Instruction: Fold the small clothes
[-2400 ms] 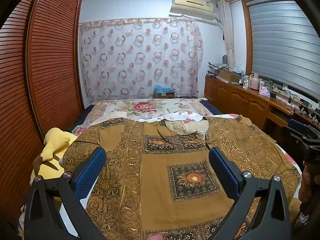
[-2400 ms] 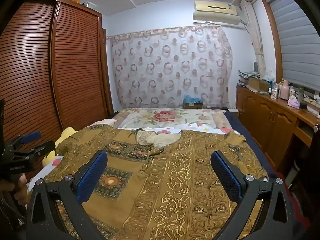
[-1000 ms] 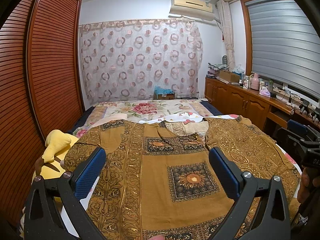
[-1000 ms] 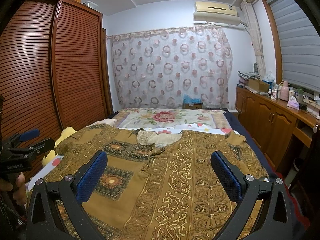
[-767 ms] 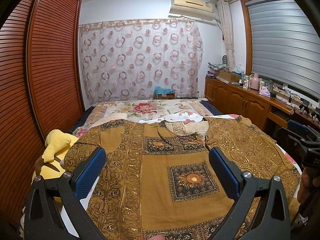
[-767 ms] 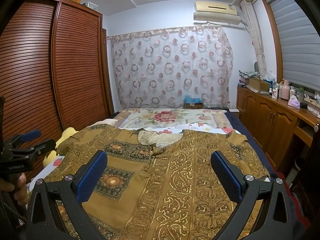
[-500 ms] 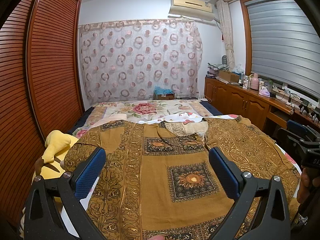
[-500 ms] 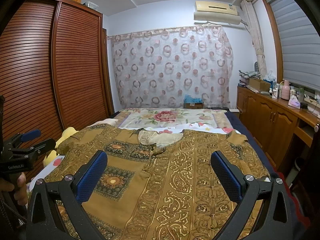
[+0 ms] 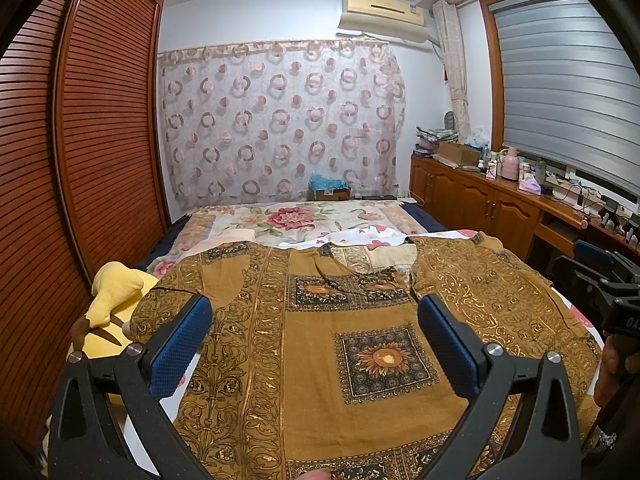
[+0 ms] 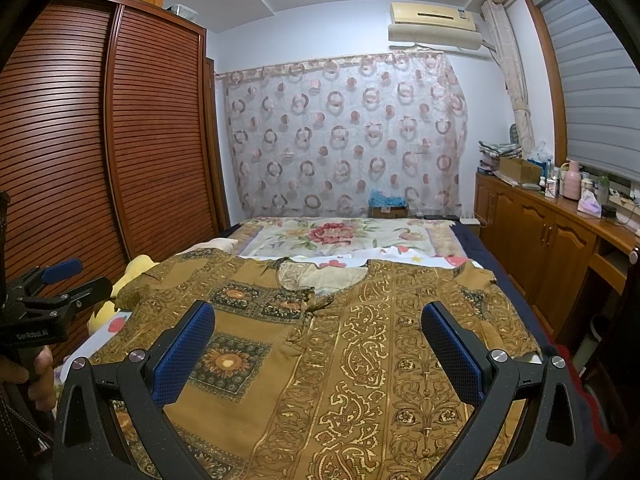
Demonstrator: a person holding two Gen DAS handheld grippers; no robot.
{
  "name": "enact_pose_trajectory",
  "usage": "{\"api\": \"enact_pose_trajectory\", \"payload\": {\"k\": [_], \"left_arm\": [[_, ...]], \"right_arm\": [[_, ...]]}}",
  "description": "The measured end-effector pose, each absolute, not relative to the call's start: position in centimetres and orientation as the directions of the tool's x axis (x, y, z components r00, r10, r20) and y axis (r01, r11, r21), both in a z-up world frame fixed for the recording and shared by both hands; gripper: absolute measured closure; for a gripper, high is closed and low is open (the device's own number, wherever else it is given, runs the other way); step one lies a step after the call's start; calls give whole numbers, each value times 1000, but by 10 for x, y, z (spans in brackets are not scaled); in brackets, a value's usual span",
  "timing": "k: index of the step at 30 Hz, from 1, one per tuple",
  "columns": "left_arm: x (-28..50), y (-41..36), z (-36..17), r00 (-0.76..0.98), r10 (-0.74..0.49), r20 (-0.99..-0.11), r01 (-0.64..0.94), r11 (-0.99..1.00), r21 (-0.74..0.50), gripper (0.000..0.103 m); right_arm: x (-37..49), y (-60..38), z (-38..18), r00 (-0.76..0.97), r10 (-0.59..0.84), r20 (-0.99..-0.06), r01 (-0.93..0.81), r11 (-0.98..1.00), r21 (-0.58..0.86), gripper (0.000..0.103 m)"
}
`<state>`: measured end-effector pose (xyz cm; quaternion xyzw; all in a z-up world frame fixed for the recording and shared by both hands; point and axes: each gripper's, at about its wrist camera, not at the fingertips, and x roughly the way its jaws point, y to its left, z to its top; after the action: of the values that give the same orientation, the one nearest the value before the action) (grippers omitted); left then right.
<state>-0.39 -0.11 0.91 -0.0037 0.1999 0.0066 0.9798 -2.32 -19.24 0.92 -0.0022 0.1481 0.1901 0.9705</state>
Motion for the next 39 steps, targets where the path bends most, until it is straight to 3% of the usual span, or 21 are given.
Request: {"api": "enact_pose_trajectory", "payload": {"k": [24, 39], "left_arm": [[-5, -1, 11, 918, -4, -397, -1, 1000, -11, 0], [9, 75, -28, 858, -27, -513, -13, 997, -75, 0]], "right_arm": [[-24, -192, 6, 879, 374, -295, -376, 925, 52, 0], [9, -190, -6, 795, 456, -399, -466, 881, 80, 0]]}}
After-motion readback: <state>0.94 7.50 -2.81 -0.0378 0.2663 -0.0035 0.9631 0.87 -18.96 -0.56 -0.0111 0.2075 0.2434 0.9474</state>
